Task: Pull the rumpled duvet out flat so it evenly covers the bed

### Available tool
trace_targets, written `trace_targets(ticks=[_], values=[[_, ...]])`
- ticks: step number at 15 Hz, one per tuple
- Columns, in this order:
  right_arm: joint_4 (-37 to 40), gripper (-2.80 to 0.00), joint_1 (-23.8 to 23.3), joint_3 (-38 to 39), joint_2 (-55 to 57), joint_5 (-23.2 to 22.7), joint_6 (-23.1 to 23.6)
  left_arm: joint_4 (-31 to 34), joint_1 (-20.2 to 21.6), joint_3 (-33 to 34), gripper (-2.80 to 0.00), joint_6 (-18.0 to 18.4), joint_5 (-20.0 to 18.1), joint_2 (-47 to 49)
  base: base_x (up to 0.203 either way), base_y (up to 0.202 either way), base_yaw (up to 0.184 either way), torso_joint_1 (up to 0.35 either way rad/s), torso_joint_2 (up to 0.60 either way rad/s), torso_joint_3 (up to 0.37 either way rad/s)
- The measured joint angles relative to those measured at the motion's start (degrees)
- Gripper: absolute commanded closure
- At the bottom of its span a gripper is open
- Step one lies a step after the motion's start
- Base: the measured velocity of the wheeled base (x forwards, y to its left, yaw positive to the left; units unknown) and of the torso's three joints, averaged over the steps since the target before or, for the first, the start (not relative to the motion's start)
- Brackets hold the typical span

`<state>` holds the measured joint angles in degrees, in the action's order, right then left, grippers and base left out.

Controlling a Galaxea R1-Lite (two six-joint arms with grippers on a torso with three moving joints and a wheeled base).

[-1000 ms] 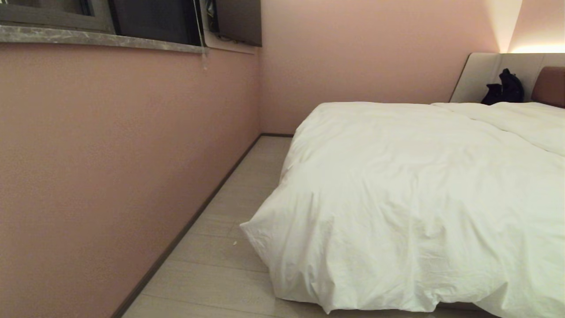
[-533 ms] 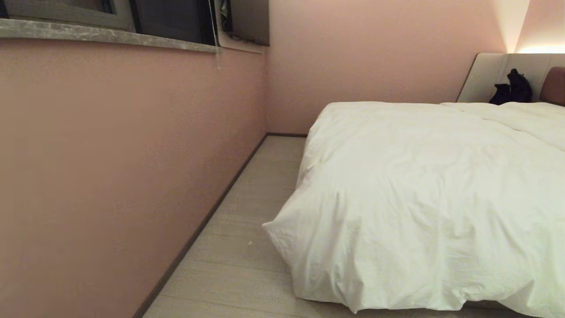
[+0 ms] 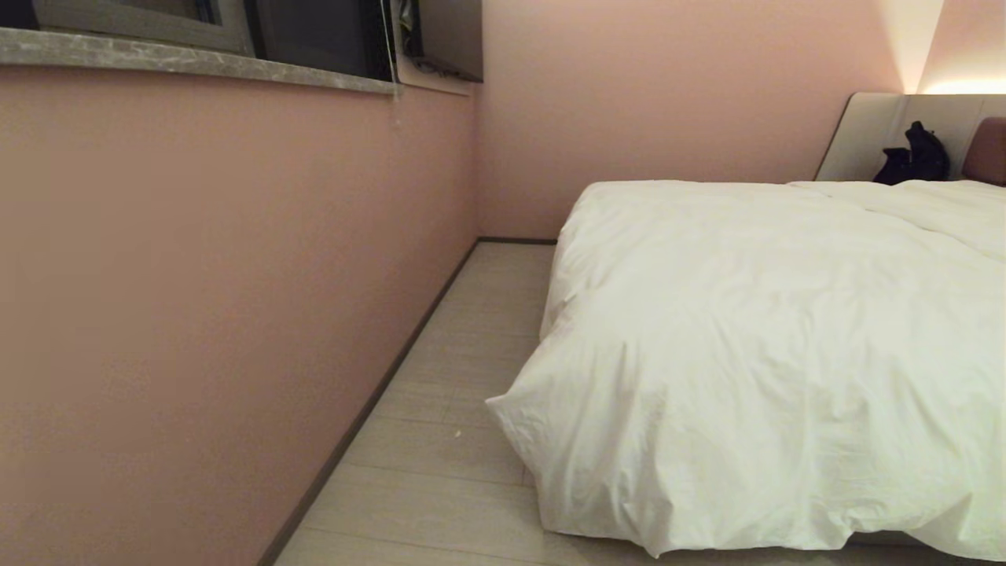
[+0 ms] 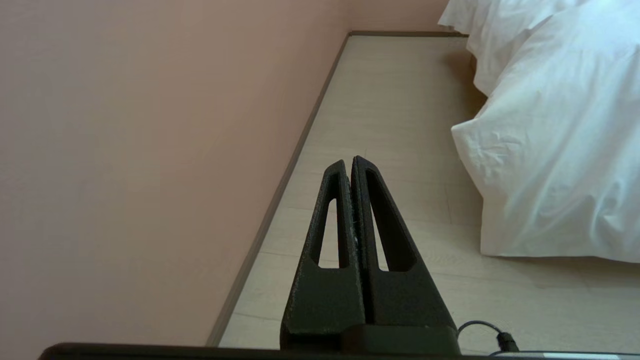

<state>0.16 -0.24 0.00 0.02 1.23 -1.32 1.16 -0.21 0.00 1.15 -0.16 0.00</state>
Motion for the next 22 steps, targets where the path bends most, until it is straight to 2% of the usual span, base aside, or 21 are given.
trace_targets(ticks=[5, 12, 22], values=[[0.0, 0.0, 0.0, 0.0, 0.0, 0.0, 0.0, 0.0, -0.1, 0.0, 0.0, -0.1, 0.1, 0.0, 0.0, 0.0, 0.0, 0.0, 0.0, 0.0], [0.0, 0.0, 0.0, 0.0, 0.0, 0.0, 0.0, 0.1, -0.1, 0.0, 0.0, -0.2, 0.1, 0.0, -0.158, 0.0, 0.0, 0.001, 0.0, 0.0], [0.0, 0.0, 0.0, 0.0, 0.0, 0.0, 0.0, 0.0, -0.1, 0.0, 0.0, -0.2, 0.0, 0.0, 0.0, 0.0, 0.0, 0.0, 0.0, 0.0]])
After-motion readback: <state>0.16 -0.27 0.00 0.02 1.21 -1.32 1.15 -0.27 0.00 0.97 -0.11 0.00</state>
